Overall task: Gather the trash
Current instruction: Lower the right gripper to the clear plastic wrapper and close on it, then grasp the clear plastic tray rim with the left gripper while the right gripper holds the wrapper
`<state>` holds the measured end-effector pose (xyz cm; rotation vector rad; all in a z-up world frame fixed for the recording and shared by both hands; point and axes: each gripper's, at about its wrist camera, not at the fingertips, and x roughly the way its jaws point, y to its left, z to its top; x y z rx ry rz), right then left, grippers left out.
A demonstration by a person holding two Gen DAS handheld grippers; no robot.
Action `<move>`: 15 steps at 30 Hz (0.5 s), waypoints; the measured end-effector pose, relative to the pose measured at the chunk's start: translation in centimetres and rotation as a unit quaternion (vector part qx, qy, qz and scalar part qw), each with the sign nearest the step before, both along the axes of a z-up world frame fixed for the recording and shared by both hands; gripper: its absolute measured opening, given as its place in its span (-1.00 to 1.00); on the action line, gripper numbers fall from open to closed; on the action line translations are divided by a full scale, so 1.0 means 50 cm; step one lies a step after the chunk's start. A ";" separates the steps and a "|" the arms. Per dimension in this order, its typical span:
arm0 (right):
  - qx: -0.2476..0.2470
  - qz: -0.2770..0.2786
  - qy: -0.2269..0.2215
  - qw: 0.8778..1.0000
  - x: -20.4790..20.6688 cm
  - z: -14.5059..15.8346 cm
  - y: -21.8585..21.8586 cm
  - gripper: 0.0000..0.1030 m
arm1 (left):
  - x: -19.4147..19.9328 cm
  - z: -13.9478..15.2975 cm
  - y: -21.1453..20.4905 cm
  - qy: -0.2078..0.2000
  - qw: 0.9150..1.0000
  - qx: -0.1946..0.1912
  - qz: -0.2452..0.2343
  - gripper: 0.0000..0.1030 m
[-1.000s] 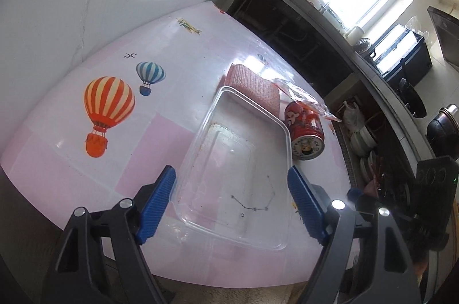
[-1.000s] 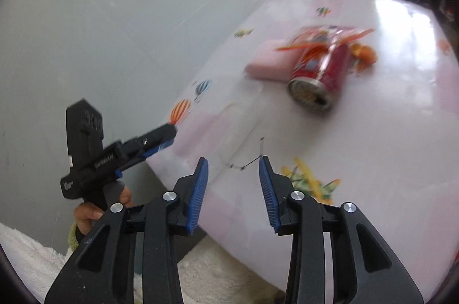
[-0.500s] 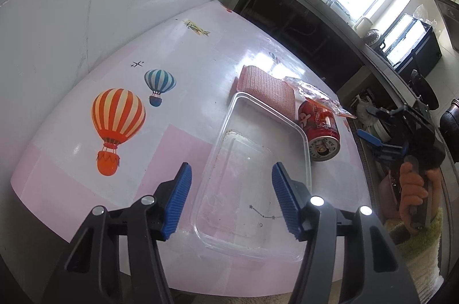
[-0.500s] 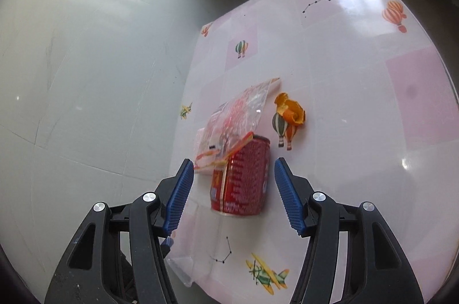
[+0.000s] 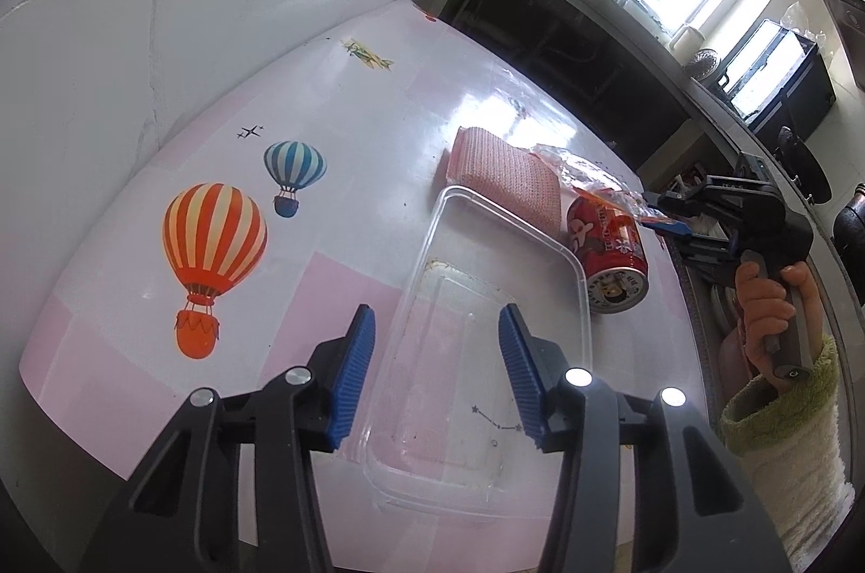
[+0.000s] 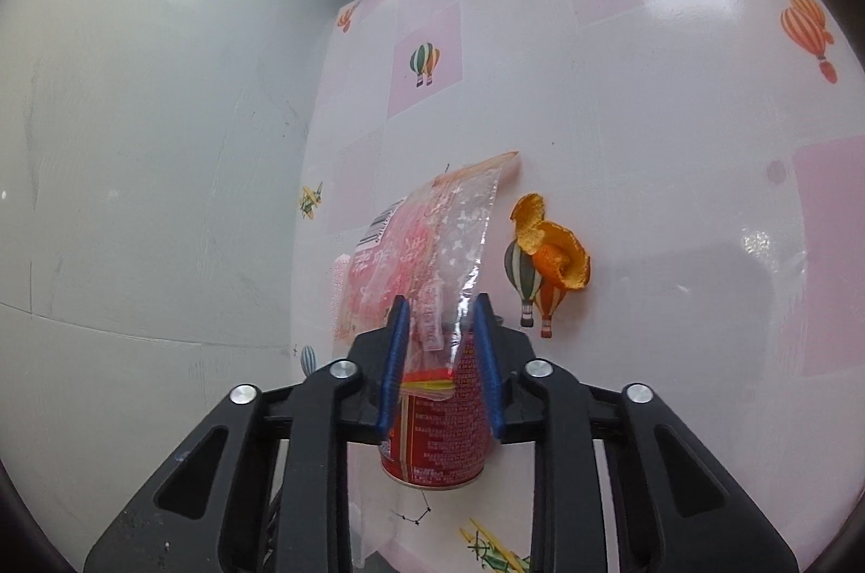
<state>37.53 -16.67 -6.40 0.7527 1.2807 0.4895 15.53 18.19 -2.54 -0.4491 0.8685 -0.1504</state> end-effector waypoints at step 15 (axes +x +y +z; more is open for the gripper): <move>0.137 0.004 -0.080 0.987 -0.113 0.113 -0.067 -0.95 | 0.012 -0.010 -0.019 0.014 0.999 0.038 -0.009 -0.18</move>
